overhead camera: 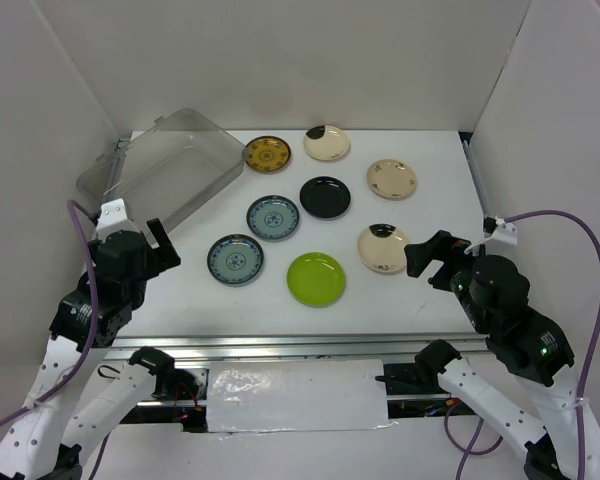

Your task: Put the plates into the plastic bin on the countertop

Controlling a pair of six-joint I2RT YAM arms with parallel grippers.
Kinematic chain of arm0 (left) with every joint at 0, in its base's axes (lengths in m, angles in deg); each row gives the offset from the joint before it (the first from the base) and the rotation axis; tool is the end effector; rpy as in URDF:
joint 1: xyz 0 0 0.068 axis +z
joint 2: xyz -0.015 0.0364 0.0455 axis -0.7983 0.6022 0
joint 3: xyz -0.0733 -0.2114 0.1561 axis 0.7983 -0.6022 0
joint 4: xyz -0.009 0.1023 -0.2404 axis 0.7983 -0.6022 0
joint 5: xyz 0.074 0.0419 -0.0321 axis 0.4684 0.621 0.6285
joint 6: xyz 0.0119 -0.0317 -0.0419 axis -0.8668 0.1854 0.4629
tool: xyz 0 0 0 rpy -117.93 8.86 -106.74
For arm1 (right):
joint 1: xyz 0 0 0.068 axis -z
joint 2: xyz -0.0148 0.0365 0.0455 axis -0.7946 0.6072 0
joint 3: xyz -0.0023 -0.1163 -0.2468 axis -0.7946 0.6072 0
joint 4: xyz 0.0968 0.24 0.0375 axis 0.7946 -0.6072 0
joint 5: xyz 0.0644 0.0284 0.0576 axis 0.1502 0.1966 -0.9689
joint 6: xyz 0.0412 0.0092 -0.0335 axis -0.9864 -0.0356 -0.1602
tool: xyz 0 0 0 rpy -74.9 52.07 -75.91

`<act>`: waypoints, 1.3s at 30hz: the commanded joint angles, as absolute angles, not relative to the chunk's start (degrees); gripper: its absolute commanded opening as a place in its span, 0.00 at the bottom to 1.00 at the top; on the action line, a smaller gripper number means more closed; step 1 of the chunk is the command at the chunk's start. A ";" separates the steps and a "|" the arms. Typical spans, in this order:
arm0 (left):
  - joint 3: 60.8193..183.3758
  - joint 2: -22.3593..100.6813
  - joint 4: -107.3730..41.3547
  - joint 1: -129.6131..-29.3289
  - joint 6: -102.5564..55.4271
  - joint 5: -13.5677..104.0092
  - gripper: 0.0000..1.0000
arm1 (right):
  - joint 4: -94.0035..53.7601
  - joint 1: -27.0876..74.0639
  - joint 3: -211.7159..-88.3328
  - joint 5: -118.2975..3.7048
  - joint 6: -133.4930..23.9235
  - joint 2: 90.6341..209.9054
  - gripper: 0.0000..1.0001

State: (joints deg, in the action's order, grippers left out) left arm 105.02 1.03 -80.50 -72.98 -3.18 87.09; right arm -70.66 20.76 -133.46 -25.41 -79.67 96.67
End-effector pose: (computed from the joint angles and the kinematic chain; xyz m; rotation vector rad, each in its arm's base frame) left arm 0.1164 -0.0214 0.3576 -0.5536 1.8870 0.0114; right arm 0.0616 0.0211 0.3792 0.2817 1.8751 0.3550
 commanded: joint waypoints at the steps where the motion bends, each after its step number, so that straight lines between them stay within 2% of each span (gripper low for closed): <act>1: 105.65 0.05 -79.15 -72.92 -2.36 87.58 0.99 | -70.94 20.01 -134.68 -23.90 -80.05 96.96 1.00; 12: 105.83 -1.70 -78.18 -72.92 -3.07 86.18 0.99 | -70.42 19.48 -134.33 -24.52 -79.00 94.24 1.00; 16: 106.71 -0.13 -77.91 -72.75 2.53 78.38 0.99 | -69.28 19.13 -133.81 -29.16 -78.12 94.41 1.00; 18: 102.96 2.06 -75.47 -72.83 8.06 70.29 0.99 | -67.52 19.13 -132.49 -31.10 -77.94 94.06 1.00; 21: 94.95 6.88 -70.99 -72.22 16.41 66.42 0.99 | -65.32 19.13 -130.99 -35.23 -77.94 94.24 1.00; 27: 78.51 14.63 -43.41 -66.43 18.72 51.14 0.99 | -60.93 18.95 -127.14 -44.19 -78.56 95.73 1.00; 29: 75.87 16.39 -36.82 -64.84 19.69 49.27 0.99 | -58.91 18.87 -124.76 -46.83 -78.91 95.99 1.00; 35: 72.26 25.79 -29.77 -61.50 20.49 48.56 0.99 | -57.50 18.25 -122.20 -48.87 -79.61 95.91 1.00; 36: 71.82 26.76 -28.71 -61.24 20.58 48.04 0.98 | -57.32 18.16 -121.85 -48.69 -79.70 95.65 1.00; 37: 70.68 29.12 -25.56 -60.45 21.19 47.25 0.92 | -56.80 18.16 -121.42 -48.51 -80.05 94.69 1.00; 39: 70.32 30.62 -25.18 -60.36 21.45 47.85 0.90 | -56.53 18.07 -121.32 -48.43 -80.05 94.24 1.00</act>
State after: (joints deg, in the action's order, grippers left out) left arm 71.49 27.92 -32.85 -61.18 19.99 49.54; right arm -61.24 18.70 -121.63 -47.61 -79.67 95.78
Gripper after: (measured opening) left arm 0.915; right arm 0.997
